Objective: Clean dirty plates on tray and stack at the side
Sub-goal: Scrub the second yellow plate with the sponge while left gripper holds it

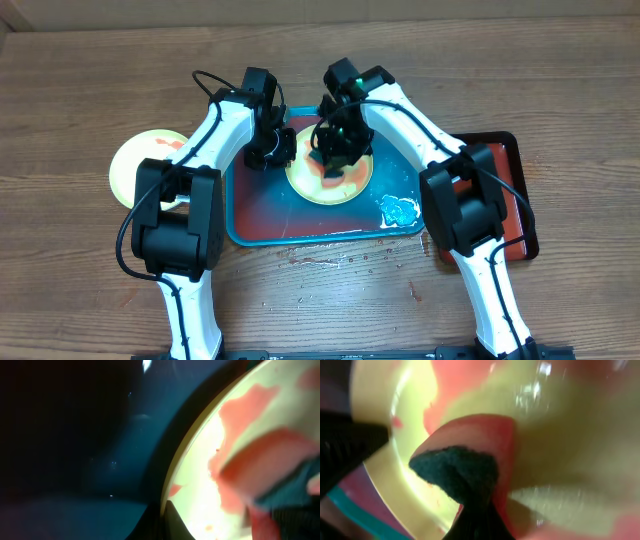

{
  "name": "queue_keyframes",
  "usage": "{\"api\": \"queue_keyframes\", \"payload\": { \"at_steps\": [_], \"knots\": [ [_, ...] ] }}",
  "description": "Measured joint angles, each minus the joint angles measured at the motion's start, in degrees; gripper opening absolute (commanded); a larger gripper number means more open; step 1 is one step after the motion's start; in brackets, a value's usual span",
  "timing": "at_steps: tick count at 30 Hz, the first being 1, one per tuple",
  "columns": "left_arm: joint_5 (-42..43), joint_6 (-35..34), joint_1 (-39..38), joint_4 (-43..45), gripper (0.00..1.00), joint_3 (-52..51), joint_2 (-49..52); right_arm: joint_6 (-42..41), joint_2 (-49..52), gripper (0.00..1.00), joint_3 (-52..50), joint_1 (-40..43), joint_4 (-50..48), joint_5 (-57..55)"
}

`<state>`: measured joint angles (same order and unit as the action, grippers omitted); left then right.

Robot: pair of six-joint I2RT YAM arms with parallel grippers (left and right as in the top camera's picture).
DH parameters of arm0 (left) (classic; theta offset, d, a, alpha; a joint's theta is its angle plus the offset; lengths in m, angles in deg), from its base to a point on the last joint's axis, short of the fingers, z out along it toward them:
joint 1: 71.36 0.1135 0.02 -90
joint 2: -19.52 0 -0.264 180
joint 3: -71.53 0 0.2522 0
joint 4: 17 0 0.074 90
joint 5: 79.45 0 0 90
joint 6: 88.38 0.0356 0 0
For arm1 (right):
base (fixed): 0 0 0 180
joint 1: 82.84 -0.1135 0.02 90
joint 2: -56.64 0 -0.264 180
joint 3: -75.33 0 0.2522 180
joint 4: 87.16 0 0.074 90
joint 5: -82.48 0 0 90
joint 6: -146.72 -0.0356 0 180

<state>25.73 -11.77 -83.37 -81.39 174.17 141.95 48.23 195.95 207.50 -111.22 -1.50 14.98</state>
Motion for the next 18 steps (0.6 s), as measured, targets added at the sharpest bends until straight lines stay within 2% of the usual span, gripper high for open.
{"api": "queue_keyframes", "payload": {
  "at_steps": [3,8,13,18],
  "knots": [
    [0.3,0.0,0.0,0.0,0.04,0.0,0.0,0.7,0.0,0.04,0.0,0.5,4.2,-2.2],
    [0.7,0.0,0.0,0.0,0.04,0.0,0.0,-1.0,0.0,0.04,0.0,2.5,5.2,-10.3],
    [1.1,0.0,-0.2,0.2,0.04,0.0,0.0,-3.3,-0.1,0.04,0.6,3.4,0.0,-17.2],
    [1.0,0.0,-0.2,0.4,0.04,0.0,0.0,-2.6,-0.1,0.04,0.6,3.3,-5.9,-16.1]
  ]
}}
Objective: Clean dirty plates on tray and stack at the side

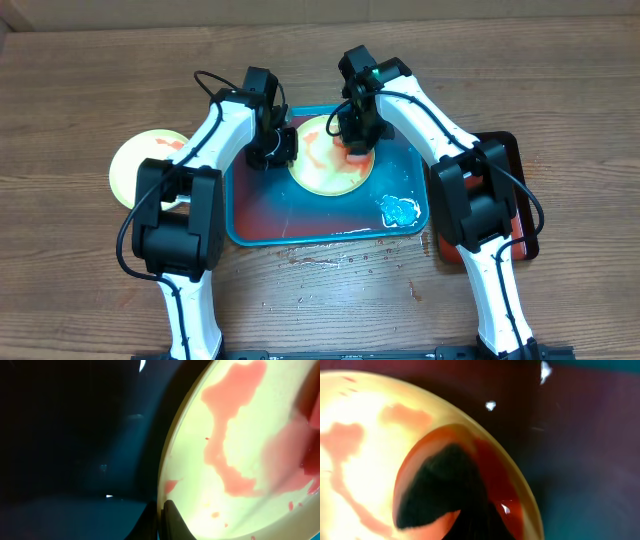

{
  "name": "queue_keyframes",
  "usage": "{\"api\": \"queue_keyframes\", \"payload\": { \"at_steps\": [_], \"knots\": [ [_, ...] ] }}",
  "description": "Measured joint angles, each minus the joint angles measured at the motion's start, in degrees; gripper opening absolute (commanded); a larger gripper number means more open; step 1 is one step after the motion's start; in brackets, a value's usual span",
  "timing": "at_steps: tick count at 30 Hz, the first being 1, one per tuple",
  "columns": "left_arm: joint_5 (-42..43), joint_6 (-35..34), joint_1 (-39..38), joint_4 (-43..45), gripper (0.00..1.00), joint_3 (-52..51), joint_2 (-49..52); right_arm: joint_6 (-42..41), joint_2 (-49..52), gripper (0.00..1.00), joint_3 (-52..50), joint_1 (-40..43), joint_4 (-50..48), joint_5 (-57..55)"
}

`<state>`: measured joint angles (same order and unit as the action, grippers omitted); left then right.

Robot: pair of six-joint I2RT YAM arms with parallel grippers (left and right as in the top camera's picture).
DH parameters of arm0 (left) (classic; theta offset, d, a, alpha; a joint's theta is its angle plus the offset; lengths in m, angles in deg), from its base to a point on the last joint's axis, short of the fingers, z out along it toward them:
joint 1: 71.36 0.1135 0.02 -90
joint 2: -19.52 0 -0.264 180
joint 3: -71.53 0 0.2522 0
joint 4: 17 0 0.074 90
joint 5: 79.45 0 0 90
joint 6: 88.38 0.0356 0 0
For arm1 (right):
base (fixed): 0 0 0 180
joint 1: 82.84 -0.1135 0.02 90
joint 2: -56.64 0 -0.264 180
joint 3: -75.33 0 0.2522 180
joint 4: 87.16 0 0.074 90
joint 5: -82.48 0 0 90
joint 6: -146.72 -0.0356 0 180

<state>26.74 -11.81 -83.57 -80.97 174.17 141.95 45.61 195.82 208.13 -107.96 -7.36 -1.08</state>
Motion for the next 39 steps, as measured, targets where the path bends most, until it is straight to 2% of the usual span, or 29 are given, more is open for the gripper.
{"api": "queue_keyframes", "payload": {
  "at_steps": [8,14,20,29,39],
  "knots": [
    [0.0,0.0,0.3,-0.4,0.04,0.0,0.0,1.7,0.0,0.04,0.0,-2.8,-2.1,11.8],
    [0.2,0.1,0.3,-0.4,0.04,0.0,0.0,3.7,0.1,0.04,0.0,-6.8,4.3,16.1],
    [0.3,0.1,0.3,-0.2,0.04,0.0,0.0,4.7,0.1,0.04,0.0,-3.7,8.1,13.5],
    [-0.1,0.2,0.2,0.3,0.04,0.0,0.0,1.7,-1.1,0.04,0.0,1.8,6.8,3.0],
    [-7.1,0.5,0.2,0.1,0.04,0.0,-1.5,0.8,-11.9,0.04,3.5,3.7,5.5,0.2]
  ]
}}
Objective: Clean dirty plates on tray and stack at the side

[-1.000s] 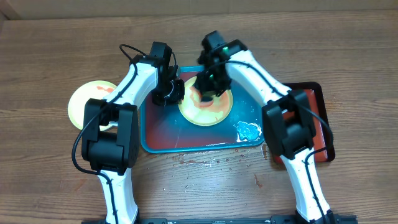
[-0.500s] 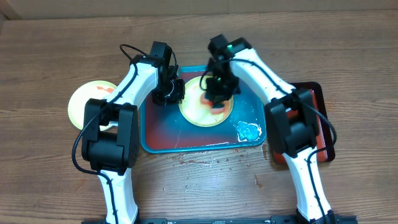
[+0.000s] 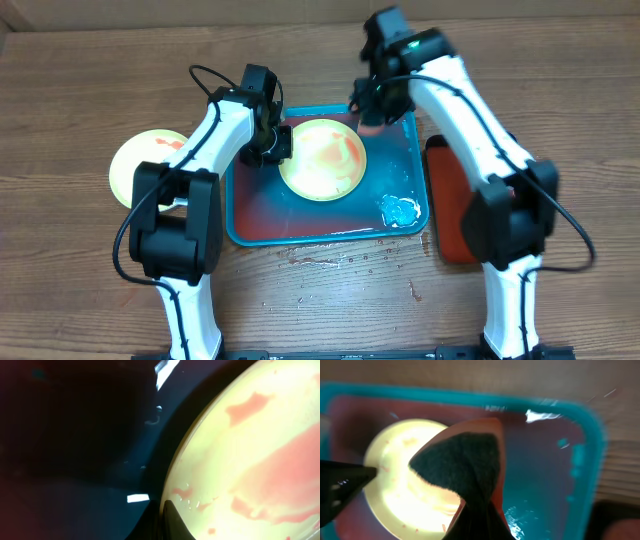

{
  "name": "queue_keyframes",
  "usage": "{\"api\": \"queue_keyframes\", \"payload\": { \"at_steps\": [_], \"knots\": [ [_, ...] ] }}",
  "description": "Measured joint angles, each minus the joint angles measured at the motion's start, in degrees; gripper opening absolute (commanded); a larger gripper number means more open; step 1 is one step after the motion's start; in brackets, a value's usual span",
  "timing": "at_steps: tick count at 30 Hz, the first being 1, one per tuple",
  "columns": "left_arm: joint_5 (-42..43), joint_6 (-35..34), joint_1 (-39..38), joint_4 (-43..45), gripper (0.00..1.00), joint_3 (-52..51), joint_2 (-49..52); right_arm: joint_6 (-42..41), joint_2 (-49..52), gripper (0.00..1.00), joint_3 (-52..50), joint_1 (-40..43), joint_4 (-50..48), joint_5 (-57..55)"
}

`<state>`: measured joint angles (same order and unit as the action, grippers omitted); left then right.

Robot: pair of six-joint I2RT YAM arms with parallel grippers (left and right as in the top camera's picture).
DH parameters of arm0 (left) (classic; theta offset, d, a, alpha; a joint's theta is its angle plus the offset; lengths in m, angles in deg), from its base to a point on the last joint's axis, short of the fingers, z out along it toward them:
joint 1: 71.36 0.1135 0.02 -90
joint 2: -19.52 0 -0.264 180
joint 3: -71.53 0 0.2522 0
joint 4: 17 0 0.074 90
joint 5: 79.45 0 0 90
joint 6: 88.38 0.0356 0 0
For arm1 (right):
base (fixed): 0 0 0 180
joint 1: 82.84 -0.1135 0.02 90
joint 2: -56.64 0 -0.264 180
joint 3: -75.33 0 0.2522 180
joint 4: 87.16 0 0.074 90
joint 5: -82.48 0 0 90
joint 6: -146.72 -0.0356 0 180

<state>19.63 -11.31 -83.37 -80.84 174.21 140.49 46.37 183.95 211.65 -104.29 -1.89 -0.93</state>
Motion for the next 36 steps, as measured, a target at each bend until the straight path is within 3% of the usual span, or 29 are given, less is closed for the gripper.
{"api": "queue_keyframes", "payload": {
  "at_steps": [9,17,24,30,36],
  "knots": [
    [-19.3,1.4,-3.3,-1.2,0.04,0.1,-11.4,-2.5,-6.7,0.04,2.8,10.4,-0.3,0.3],
    [-48.2,1.5,-15.9,-2.6,0.04,0.4,-14.3,-3.8,-6.6,0.04,2.7,16.2,-0.3,0.7],
    [-66.9,1.5,-24.3,-2.0,0.04,0.4,-14.3,-4.4,-6.6,0.04,2.7,16.2,-0.3,1.0],
    [-74.4,1.5,-26.1,-2.0,0.04,0.4,-14.3,-4.5,-6.6,0.04,2.7,16.2,-0.3,1.1],
    [-76.4,1.5,-26.2,-2.0,0.04,0.4,-14.3,-4.5,-6.6,0.04,2.7,16.2,-0.3,1.1]
  ]
}}
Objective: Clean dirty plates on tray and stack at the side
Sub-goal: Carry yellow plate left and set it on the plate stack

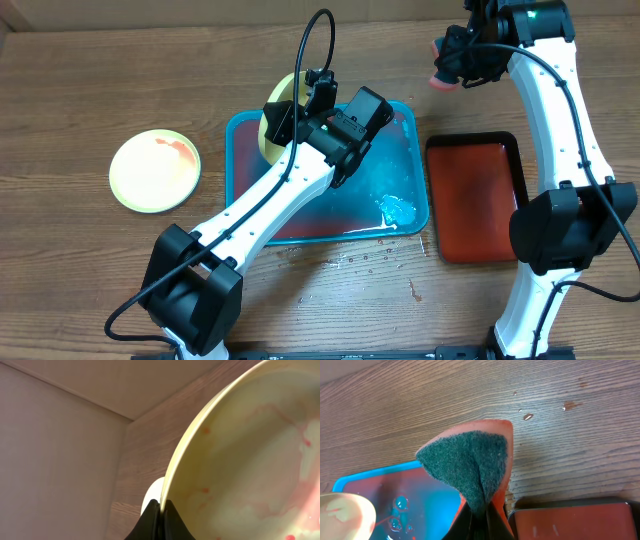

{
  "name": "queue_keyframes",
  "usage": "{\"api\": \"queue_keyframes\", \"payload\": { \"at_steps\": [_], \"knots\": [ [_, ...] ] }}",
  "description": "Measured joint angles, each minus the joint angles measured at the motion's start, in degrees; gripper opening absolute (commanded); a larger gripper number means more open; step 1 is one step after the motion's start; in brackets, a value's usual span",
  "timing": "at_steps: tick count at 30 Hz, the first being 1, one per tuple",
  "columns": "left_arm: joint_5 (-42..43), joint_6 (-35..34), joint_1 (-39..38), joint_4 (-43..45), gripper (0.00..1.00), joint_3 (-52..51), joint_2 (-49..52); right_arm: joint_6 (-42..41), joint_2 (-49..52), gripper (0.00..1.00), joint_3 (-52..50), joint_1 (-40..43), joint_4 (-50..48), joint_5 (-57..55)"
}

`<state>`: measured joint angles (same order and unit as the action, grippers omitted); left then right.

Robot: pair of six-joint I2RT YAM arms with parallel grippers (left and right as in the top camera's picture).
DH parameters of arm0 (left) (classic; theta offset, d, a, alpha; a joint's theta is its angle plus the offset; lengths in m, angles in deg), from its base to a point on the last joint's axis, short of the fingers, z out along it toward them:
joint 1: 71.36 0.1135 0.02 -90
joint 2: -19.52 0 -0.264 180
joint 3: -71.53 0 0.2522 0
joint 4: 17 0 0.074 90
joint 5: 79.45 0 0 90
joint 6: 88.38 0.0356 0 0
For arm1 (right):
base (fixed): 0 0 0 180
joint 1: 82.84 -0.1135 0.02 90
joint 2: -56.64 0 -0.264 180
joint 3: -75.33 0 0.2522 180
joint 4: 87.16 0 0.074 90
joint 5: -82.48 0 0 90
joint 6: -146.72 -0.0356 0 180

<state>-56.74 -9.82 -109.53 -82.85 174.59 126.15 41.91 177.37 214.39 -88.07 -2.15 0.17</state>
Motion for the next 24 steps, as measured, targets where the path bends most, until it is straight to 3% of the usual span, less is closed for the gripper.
{"api": "queue_keyframes", "payload": {
  "at_steps": [5,11,16,24],
  "knots": [
    [0.7,0.0,0.0,-0.1,0.04,0.0,0.0,0.0,0.0,0.04,0.0,0.0,0.0,0.0],
    [13.8,-0.4,3.0,-2.7,0.04,0.0,-0.1,0.0,0.0,0.04,0.0,0.0,0.3,0.0],
    [35.5,-0.6,16.0,-3.0,0.04,0.0,-2.8,0.0,0.0,0.04,0.0,0.0,0.3,0.0],
    [63.5,-0.7,46.1,-5.5,0.04,0.1,-8.4,0.0,0.0,0.04,0.0,0.0,0.3,0.0]
  ]
}}
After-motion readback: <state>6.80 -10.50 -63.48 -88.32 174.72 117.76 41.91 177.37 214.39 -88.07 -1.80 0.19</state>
